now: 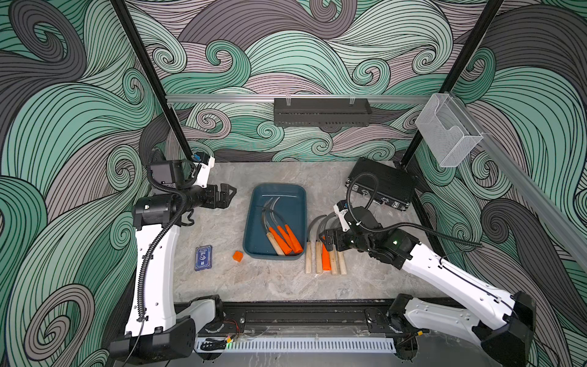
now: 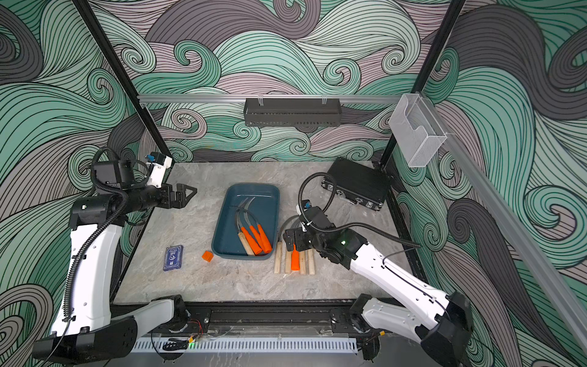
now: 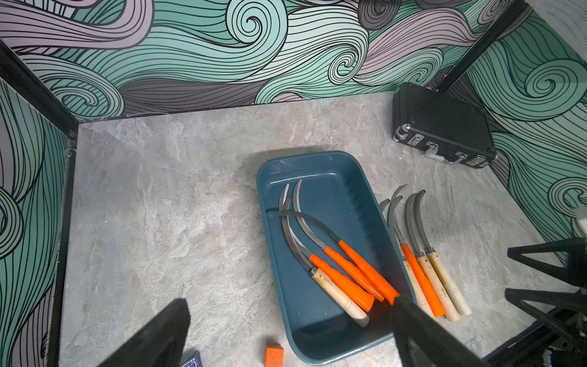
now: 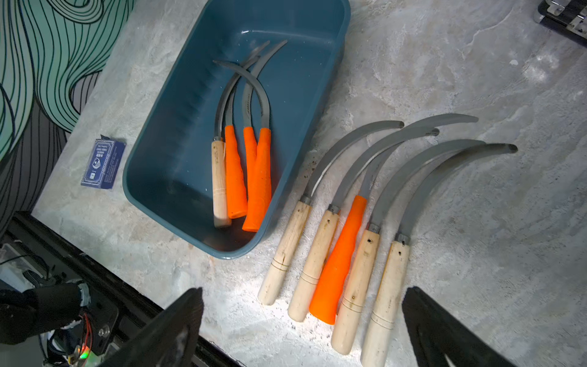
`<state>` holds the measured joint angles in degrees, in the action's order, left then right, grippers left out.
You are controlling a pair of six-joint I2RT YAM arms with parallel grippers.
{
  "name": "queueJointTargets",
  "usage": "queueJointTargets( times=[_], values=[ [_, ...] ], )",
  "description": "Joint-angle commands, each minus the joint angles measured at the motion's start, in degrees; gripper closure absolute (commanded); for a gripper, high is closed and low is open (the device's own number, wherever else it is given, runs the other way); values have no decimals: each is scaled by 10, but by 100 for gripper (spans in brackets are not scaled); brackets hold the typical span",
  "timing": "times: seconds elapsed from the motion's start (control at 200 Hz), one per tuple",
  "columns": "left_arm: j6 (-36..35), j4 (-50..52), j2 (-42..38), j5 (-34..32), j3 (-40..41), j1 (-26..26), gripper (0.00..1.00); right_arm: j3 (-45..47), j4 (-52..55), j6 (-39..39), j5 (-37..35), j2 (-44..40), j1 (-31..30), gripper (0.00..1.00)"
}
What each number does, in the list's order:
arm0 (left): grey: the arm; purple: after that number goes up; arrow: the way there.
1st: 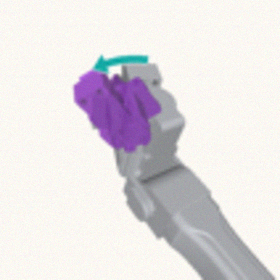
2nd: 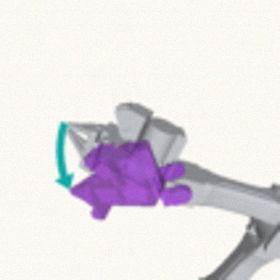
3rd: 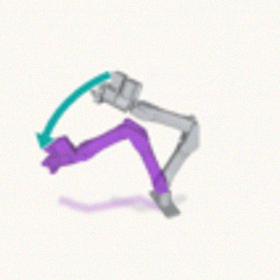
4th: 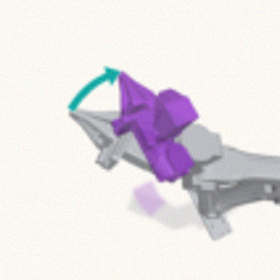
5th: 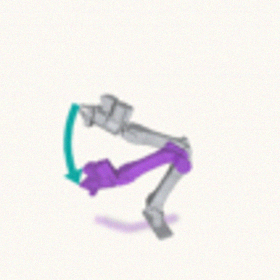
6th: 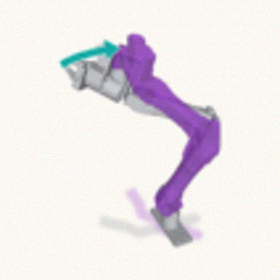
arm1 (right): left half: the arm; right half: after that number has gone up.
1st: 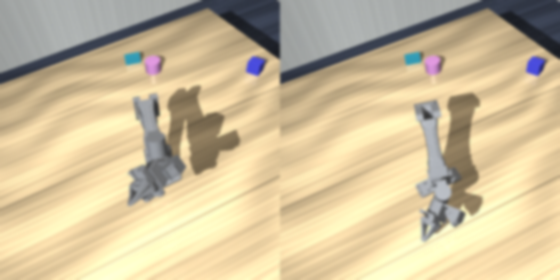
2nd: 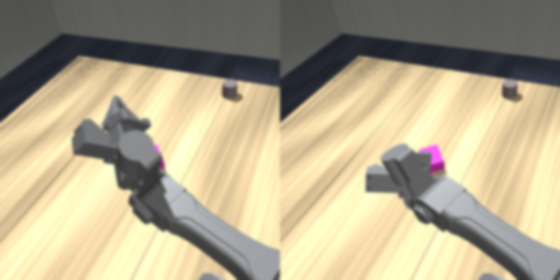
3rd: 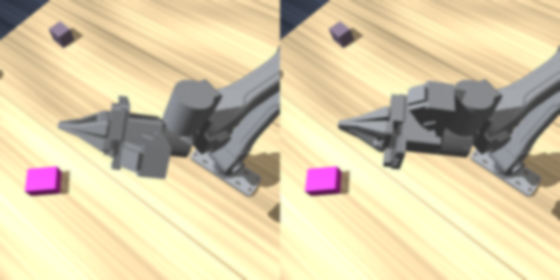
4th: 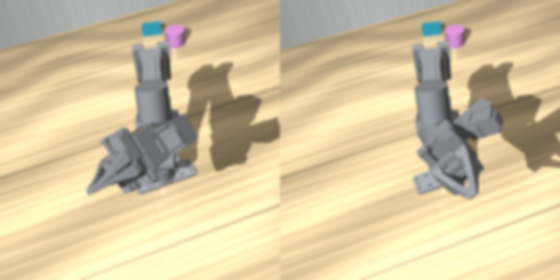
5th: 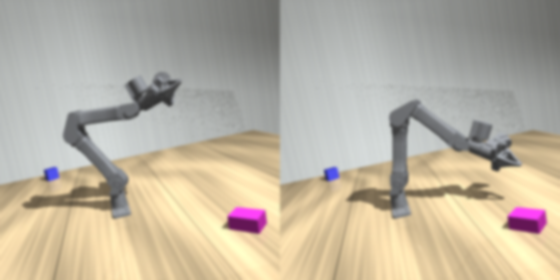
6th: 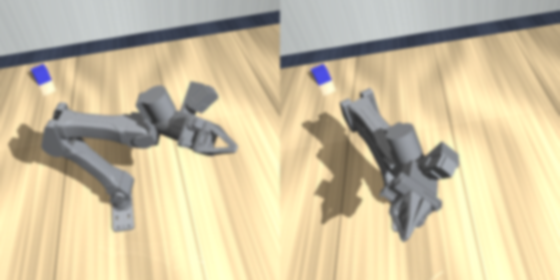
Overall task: Put small sickles into storage boxes
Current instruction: Place the sickle in the storage box, then pick up the sickle at the center of the board.
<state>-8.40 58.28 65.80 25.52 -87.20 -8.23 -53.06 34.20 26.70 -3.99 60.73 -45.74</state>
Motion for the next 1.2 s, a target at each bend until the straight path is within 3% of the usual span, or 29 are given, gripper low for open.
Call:
queueJointTargets(
  times=[0.0,0.07,0.18,0.365,0.56,0.816,1.096,1.196],
  values=[
    [2,15,-13,15,2,-3,1,0,15,27,-19,-45,0,1],
    [2,18,-20,16,4,-3,1,16,0,54,-22,-78,9,1],
    [2,26,-28,17,1,-3,2,55,-57,53,42,-119,30,1],
    [1,29,-48,20,8,-3,1,20,-5,77,78,-73,43,1],
    [-7,47,-44,21,0,-3,1,35,-50,45,139,-95,44,1],
    [-18,40,-56,15,4,-3,1,34,-43,38,149,-76,52,2],
    [-8,43,-36,34,7,-3,2,-10,51,26,157,11,57,19],
    [-18,54,-30,34,3,-3,1,-13,93,32,109,20,58,20]
  ],
)
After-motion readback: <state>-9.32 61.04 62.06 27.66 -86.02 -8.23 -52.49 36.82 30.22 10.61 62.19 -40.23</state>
